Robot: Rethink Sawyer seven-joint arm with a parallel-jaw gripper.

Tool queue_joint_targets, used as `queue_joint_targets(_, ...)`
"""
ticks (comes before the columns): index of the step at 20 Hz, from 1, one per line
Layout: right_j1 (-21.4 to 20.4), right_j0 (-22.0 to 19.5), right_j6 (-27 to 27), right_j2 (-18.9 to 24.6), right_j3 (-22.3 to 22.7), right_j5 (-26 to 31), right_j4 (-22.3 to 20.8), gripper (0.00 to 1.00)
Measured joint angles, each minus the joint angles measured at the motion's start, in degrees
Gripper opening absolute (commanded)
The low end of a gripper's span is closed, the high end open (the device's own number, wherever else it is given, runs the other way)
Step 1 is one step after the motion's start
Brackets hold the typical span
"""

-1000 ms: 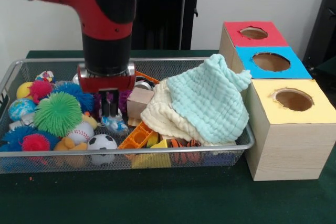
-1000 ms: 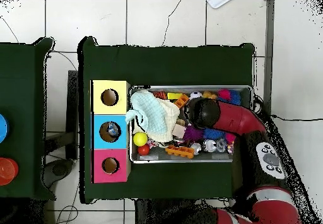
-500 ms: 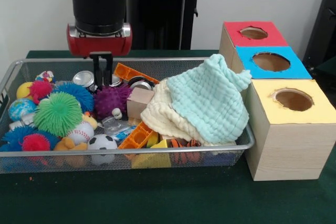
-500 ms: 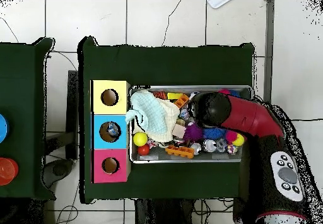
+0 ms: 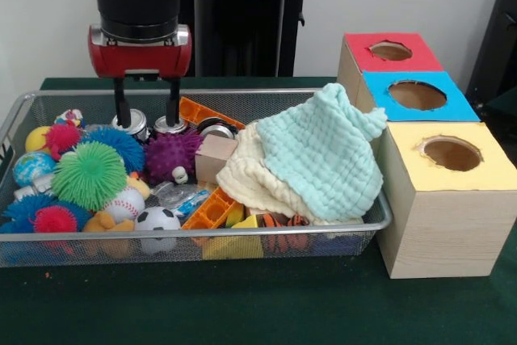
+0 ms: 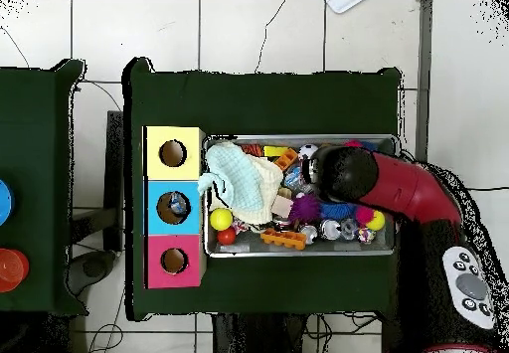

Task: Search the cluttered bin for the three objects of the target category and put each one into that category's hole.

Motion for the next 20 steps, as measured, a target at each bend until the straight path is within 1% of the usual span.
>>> queue_joint_targets(6, 0.14, -2.37, 0.00, 1.95, 2.40, -1.43, 0.36, 1.00)
queue_joint_targets(8, 0.76, -2.87, 0.00, 2.55, 3.11, -2.37, 0.36, 1.00)
queue_joint_targets(16, 3.43, -2.34, 0.00, 2.99, 4.52, -5.83, 0.32, 1.00)
queue_joint_targets(20, 5.01, -1.02, 0.00, 2.86, 4.46, -7.79, 0.24, 1.00)
